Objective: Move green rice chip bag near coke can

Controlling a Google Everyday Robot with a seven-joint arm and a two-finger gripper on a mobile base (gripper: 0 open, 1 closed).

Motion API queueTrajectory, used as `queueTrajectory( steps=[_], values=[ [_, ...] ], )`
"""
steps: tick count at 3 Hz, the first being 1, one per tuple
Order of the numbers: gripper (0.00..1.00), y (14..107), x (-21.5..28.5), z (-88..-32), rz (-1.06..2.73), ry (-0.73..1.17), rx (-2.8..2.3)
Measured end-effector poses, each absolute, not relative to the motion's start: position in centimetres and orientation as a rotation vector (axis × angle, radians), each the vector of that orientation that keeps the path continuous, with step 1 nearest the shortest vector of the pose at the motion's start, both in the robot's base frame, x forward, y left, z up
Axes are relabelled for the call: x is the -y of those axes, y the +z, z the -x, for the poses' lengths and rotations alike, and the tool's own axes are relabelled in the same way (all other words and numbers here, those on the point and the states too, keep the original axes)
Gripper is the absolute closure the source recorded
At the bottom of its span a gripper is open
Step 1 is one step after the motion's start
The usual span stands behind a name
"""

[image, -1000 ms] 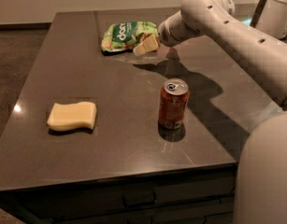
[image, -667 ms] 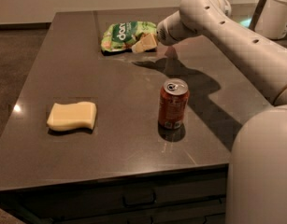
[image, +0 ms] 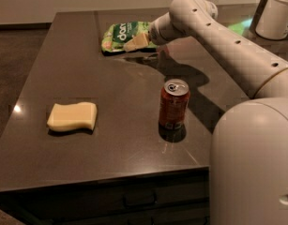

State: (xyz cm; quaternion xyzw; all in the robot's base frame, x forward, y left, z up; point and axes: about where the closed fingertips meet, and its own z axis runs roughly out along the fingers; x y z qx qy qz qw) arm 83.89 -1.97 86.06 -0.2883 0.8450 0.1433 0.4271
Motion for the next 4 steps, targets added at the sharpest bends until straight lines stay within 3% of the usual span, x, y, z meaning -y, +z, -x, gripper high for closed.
queueTrajectory(
  steps=[1,4],
  values=[
    [0.16,85.9,1.4,-84.2,0.729,0.363,-2.112],
    [0.85,86.3,1.3,-83.0,0.781,0.39,-2.101]
  ],
)
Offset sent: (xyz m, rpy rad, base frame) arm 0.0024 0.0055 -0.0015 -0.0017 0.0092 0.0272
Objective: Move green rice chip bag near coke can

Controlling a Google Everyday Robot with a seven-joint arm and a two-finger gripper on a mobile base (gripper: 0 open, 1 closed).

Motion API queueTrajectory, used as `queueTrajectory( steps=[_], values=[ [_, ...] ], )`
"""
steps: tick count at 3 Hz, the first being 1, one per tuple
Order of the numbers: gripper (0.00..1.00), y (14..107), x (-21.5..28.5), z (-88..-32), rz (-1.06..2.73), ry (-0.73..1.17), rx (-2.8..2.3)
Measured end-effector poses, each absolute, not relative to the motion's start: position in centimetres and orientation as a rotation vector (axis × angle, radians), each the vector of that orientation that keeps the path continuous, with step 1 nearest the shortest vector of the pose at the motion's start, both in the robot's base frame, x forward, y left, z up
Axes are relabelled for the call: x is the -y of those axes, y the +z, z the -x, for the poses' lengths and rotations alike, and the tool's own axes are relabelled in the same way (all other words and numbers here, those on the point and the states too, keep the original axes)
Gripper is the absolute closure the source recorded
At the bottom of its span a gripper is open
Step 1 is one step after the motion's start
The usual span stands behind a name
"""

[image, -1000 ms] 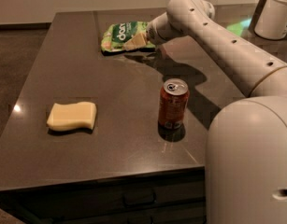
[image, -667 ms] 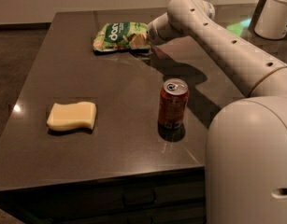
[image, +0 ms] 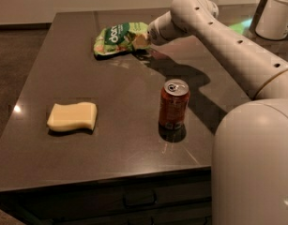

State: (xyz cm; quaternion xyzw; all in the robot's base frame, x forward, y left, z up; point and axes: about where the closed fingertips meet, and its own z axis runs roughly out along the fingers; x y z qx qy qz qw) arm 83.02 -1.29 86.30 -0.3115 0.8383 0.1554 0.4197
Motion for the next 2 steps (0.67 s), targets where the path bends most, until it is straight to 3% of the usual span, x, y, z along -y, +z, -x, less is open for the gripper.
queueTrajectory(
  steps=[1,2],
  values=[
    [1.0,87.5,2.2,-81.6,0.808,0.396,-2.085],
    [1.0,89.1,3.5,-79.1,0.857,0.402,-2.068]
  ],
)
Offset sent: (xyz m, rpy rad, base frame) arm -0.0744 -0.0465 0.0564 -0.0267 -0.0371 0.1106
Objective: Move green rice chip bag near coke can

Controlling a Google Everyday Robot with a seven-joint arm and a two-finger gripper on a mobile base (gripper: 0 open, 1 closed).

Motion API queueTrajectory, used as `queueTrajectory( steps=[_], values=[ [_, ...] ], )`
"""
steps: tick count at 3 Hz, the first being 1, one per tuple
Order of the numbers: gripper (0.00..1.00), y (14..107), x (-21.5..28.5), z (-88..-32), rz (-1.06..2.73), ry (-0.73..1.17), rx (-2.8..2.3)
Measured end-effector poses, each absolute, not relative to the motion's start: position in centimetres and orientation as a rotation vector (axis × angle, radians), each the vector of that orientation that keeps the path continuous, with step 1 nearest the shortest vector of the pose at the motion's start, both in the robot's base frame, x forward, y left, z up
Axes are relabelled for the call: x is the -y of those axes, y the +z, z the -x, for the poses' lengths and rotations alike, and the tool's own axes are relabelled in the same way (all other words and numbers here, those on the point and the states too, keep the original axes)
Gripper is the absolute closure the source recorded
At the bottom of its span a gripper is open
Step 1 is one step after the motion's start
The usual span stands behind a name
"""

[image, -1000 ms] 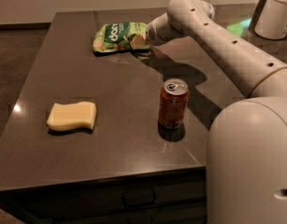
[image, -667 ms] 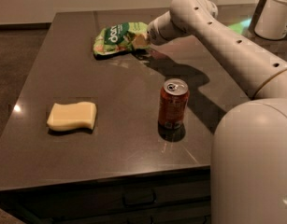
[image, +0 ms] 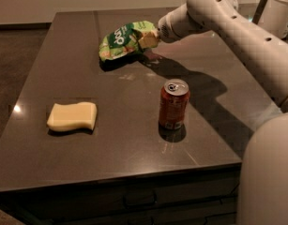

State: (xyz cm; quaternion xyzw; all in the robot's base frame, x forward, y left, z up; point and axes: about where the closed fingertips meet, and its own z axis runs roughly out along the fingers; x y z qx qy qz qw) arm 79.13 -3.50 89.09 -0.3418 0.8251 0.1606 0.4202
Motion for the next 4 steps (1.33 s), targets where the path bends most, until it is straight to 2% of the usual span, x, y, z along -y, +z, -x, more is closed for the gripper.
queueTrajectory(
  steps=[4],
  values=[
    [1.0,91.3,9.3,-64.2,0.989,0.502,-2.08]
  ],
)
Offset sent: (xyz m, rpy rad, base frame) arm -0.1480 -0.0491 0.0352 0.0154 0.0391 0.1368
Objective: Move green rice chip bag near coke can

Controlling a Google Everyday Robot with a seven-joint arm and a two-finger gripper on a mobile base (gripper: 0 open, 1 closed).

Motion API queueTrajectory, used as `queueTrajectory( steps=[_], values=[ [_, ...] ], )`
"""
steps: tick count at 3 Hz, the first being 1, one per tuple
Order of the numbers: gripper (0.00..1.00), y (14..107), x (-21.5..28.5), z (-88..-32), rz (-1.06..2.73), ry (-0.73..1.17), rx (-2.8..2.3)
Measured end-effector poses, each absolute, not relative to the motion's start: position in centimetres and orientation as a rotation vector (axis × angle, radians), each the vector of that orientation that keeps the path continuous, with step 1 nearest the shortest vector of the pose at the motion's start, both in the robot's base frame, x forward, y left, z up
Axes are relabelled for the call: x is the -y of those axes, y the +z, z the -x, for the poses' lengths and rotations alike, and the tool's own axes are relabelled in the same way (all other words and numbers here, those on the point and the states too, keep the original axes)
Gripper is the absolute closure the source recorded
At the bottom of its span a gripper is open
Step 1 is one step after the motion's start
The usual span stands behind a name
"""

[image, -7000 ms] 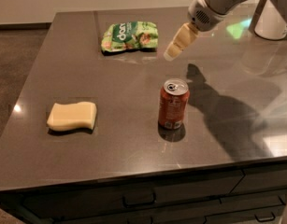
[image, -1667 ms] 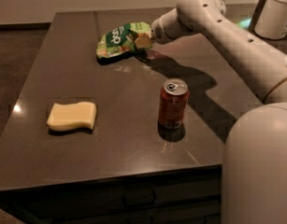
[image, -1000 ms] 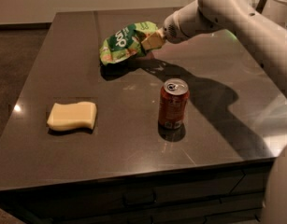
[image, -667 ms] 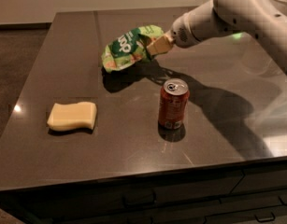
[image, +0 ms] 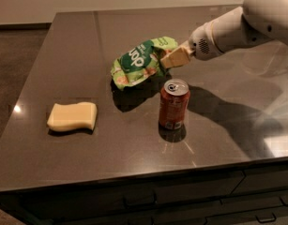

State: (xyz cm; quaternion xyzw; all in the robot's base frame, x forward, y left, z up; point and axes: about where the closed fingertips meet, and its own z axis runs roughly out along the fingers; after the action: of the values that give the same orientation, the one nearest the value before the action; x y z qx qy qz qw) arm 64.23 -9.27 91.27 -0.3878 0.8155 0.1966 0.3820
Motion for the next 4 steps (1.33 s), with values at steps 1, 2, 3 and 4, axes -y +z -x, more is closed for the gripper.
queueTrajectory(
  steps=[1,2,3,4],
  values=[
    [1.0,90.9,10.6,-62.4,0.995,0.501,-2.1],
    [1.0,90.5,11.8,-61.1,1.001,0.496,-2.117],
    [1.0,90.2,12.5,-60.2,1.013,0.484,-2.131],
    [1.0,90.1,13.4,-59.5,1.015,0.474,-2.142]
  ],
)
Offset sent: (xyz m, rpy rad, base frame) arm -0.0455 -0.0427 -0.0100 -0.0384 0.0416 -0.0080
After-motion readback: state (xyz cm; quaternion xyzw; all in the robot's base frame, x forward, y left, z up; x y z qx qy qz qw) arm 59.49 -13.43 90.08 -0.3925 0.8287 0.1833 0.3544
